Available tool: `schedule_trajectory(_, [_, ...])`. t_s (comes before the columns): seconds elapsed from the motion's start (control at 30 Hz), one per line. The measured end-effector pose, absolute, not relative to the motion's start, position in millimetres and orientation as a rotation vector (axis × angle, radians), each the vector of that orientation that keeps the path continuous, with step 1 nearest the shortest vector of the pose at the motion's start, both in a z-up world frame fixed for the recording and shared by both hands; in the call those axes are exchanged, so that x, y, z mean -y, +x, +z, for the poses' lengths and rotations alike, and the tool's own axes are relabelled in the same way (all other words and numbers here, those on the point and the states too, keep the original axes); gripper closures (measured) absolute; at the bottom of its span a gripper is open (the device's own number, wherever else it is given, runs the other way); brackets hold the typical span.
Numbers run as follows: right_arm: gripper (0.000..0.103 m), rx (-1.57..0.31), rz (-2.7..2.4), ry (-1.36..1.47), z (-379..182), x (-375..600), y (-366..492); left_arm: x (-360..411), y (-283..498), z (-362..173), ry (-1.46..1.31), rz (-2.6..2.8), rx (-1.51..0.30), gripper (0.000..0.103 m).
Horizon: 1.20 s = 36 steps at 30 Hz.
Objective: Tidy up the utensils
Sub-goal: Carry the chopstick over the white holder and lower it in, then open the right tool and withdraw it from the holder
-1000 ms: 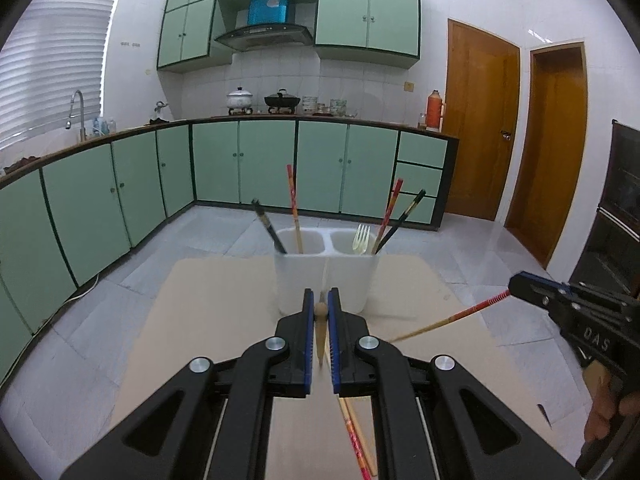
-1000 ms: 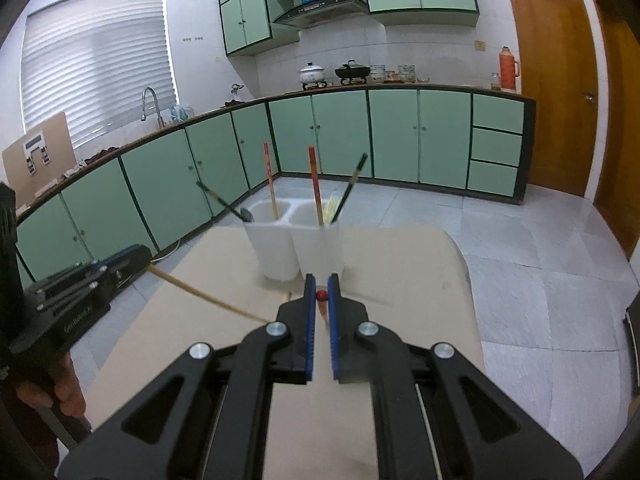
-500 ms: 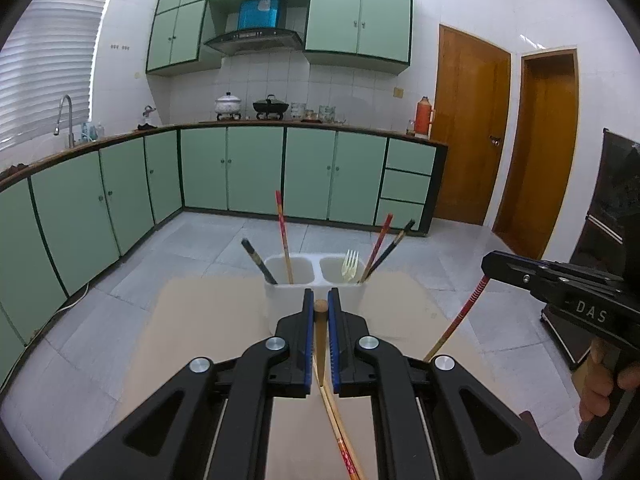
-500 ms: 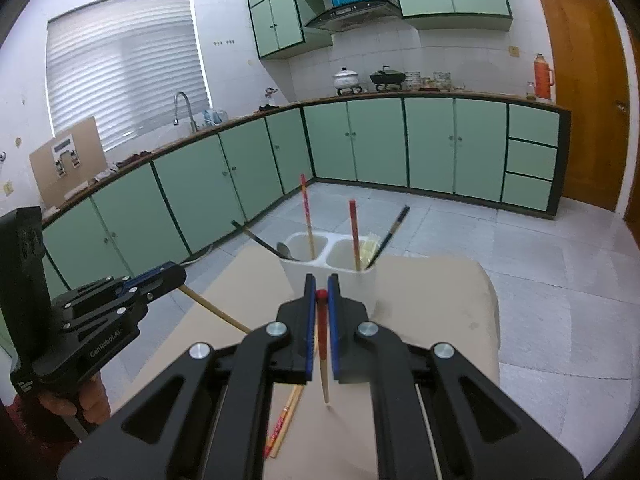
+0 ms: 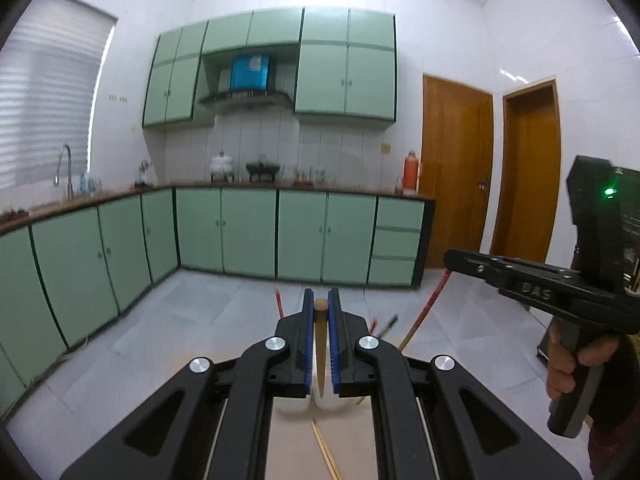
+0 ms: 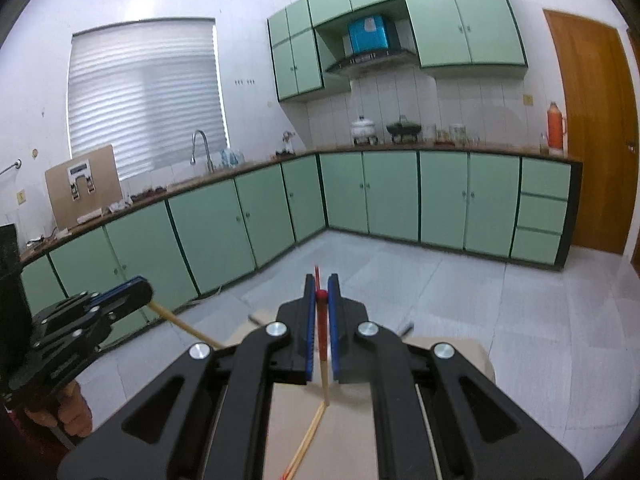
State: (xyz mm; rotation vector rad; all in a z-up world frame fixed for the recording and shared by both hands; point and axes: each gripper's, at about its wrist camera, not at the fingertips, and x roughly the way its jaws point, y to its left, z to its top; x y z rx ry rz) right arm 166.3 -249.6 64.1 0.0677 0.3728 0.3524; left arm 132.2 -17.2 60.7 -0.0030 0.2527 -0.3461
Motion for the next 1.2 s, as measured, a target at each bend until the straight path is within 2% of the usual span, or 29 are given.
schedule_trajectory(0.2, [0.098,-0.340,0.332,0.056,84,250,202,23,158,83,-0.002,-0.332,-0.181,0.096])
schedule_trajectory(0.57, [0.098,-0.373,0.312,0.046,75,249,271,33,228,92,-0.012,-0.334,-0.179,0.096])
schedule_trajectory(1.13, [0.098,-0.538,0.317,0.034,3,231,315,50,310,13,-0.004,-0.296,-0.341,0.096])
schedule_trajectory(1.2, [0.094,-0.558,0.314,0.024,-4,228,315,51,316,7,0.001,-0.292,-0.367,0.096])
